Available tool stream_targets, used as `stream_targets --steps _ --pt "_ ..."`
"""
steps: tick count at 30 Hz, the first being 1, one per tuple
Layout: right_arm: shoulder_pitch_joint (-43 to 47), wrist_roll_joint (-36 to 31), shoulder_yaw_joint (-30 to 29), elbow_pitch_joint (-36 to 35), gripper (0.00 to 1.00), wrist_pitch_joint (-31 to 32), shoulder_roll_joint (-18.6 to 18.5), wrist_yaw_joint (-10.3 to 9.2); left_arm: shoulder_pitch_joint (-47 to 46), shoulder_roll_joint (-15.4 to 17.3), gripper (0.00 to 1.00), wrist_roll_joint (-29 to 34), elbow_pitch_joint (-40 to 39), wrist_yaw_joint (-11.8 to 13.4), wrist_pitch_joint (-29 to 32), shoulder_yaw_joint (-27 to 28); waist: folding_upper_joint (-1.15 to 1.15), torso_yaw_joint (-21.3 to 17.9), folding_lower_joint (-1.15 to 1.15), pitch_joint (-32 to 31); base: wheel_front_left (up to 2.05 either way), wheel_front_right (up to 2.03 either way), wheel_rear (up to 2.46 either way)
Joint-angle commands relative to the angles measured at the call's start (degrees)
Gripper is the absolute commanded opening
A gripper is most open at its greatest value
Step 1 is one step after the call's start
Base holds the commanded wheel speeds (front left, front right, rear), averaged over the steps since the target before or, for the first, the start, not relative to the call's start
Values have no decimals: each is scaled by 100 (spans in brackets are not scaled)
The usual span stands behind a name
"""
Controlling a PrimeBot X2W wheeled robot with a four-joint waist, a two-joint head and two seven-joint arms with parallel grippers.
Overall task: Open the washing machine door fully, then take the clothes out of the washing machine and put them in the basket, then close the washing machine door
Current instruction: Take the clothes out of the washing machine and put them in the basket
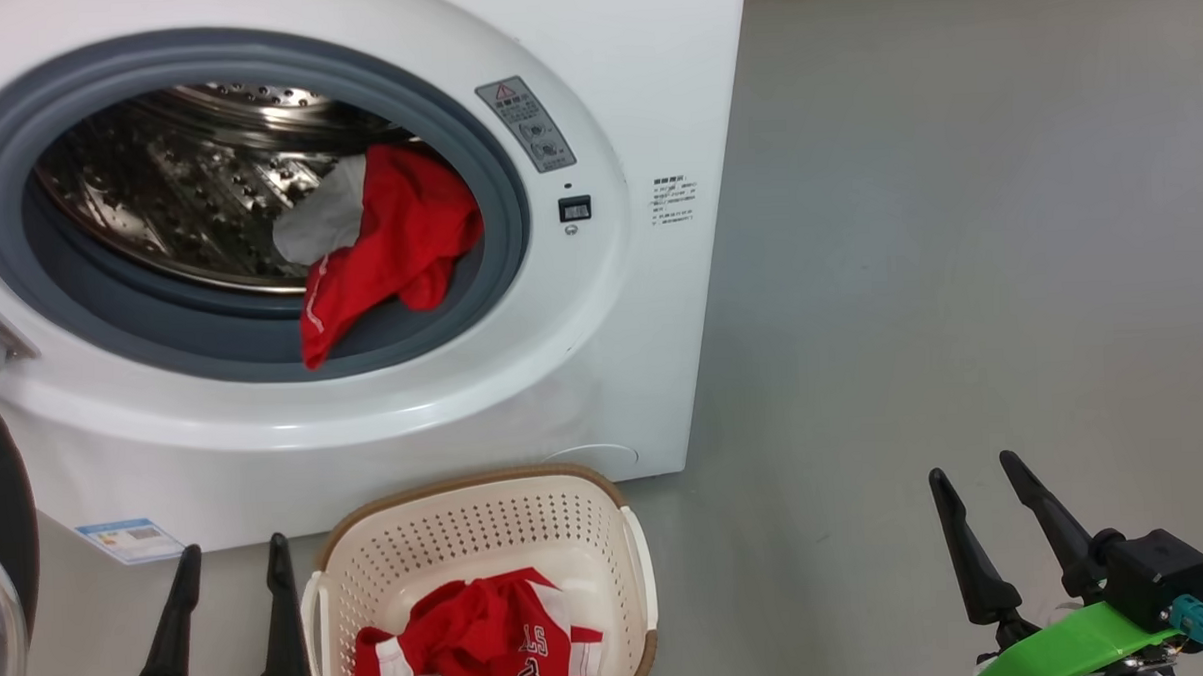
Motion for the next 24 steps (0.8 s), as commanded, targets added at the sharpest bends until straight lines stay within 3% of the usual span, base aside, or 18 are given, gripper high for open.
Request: stream_targets --steps 1,10,24 --pt "-99 45 92 -156 100 -27 -60 9 -236 83 100 -27 -109 25 -71 148 0 8 0 59 0 0 0" --pt "-357 30 76 -209 100 -27 36 9 -1239 145 100 -3 706 -259 -71 24 0 13 0 576 0 0 0" --pt "-910 1 83 -267 100 -27 171 9 -4261 736 100 -86 3048 -586 340 -529 0 -140 0 1443 0 0 0"
